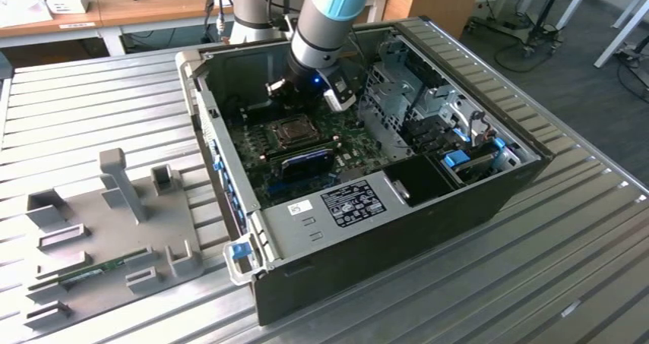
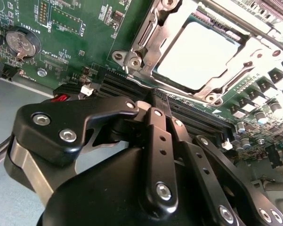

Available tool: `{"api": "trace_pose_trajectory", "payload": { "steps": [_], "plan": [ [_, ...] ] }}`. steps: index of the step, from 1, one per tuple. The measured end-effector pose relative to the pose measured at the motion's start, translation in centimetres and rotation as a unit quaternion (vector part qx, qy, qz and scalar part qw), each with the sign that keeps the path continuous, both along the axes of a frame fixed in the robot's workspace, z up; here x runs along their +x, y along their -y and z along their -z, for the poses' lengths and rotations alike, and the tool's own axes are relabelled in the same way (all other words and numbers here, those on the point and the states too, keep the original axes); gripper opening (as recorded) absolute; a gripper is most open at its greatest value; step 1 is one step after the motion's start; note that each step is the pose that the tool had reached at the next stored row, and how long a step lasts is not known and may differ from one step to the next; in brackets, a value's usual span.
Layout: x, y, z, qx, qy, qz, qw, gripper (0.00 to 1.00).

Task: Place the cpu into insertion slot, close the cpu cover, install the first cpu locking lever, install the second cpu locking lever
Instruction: 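Install the first cpu locking lever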

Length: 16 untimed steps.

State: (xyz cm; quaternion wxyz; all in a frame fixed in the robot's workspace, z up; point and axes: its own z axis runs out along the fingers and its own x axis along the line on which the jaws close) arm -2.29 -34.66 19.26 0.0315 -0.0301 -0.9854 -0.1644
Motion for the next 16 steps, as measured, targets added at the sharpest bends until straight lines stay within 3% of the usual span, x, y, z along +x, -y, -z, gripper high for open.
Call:
{"api": "trace_pose_trajectory", "payload": {
  "steps": [16],
  "plan": [
    [0.00, 0.04, 0.36, 0.0000, 0.0000, 0.001, 1.00000, 0.11]
  ]
}}
